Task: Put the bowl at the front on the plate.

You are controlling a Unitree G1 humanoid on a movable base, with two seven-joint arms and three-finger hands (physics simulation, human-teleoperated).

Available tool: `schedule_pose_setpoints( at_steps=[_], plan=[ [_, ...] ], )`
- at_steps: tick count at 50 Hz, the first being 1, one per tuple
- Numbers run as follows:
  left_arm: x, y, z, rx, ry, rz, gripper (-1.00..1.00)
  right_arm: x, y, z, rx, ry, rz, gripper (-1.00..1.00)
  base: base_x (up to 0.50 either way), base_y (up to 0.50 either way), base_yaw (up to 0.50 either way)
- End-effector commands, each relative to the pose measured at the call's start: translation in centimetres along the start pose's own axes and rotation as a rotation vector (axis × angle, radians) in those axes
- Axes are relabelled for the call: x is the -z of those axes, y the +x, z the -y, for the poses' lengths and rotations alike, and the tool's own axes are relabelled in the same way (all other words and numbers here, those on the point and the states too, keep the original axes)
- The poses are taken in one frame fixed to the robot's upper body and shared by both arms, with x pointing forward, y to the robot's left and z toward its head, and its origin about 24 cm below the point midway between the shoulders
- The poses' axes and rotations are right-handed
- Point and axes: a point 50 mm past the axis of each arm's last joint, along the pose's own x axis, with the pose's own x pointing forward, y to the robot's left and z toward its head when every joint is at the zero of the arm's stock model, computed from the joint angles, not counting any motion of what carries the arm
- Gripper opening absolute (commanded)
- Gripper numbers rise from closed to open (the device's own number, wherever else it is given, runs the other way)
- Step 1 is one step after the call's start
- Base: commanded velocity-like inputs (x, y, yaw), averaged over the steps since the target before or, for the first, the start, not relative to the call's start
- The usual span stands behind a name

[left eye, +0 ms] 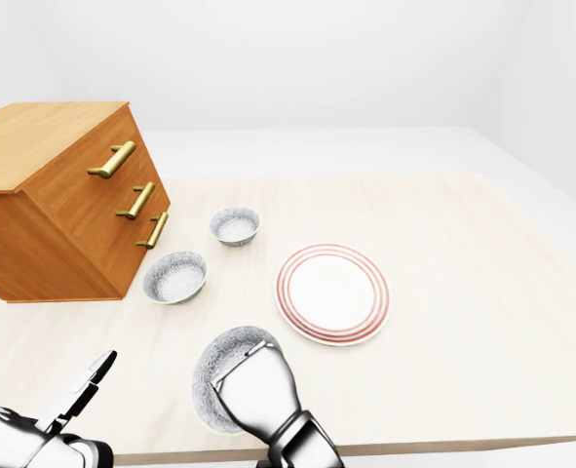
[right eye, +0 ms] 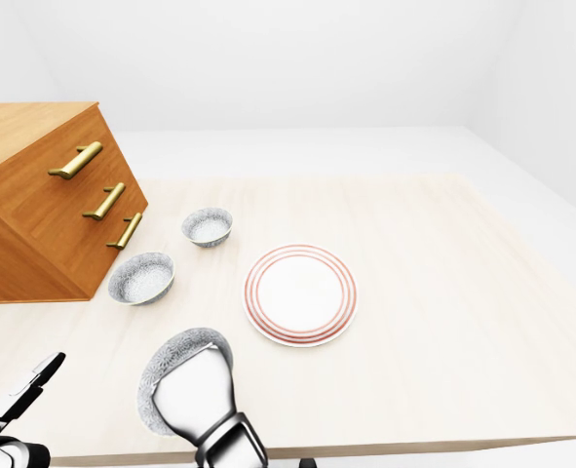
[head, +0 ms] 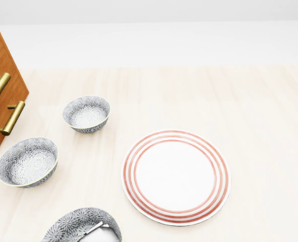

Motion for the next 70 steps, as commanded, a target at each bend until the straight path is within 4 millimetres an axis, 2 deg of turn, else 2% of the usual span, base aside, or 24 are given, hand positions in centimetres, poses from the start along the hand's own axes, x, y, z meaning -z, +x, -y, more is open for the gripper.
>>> schedule_pose_setpoints(
  at_steps=[1, 24, 33, 39, 51, 55, 63, 64, 67, 70],
  plan=[
    [-0.3, 0.0, -0.1, -0.008, -0.036, -0.001, 1.00, 1.0, -0.1, 1.8, 0.029, -0.086, -0.052, -1.00, 0.00, 0.00, 0.00],
    [0.0, 0.0, 0.0, -0.007, -0.030, -0.011, 1.00, 3.2, -1.3, 5.2, 0.077, -0.171, -0.184, -1.00, 0.00, 0.00, 0.00],
    [-0.6, -0.1, -0.2, -0.007, -0.042, 0.008, 1.00, 3.9, -2.0, 6.9, 0.096, -0.229, -0.256, -1.00, 0.00, 0.00, 0.00],
    [-0.1, -0.1, -0.1, -0.006, -0.032, -0.007, 1.00, 4.4, -2.6, 8.8, 0.169, -0.222, -0.295, -1.00, 0.00, 0.00, 0.00],
    [-0.3, -0.1, -0.1, -0.006, -0.034, 0.000, 1.00, 4.9, -4.0, 10.5, 0.311, -0.163, -0.282, -1.00, 0.00, 0.00, 0.00],
    [0.2, -0.1, 0.1, -0.005, -0.021, -0.019, 1.00, 4.9, -4.5, 10.7, 0.403, -0.073, -0.233, -1.00, 0.00, 0.00, 0.00],
    [-0.3, -0.1, -0.1, -0.005, -0.032, -0.001, 1.00, 5.4, -5.0, 10.6, 0.466, -0.042, -0.233, -1.00, 0.00, 0.00, 0.00],
    [0.3, -0.1, 0.1, -0.004, -0.020, -0.022, 1.00, 5.6, -5.0, 10.6, 0.474, -0.040, -0.235, -1.00, 0.00, 0.00, 0.00],
    [0.4, -0.1, 0.1, -0.004, -0.018, -0.024, 1.00, 5.7, -5.2, 10.7, 0.495, -0.030, -0.239, -1.00, 0.00, 0.00, 0.00],
    [-0.1, -0.1, -0.1, -0.005, -0.029, -0.008, 1.00, 6.3, -5.5, 10.7, 0.541, 0.023, -0.240, -1.00, 0.00, 0.00, 0.00]
  ],
)
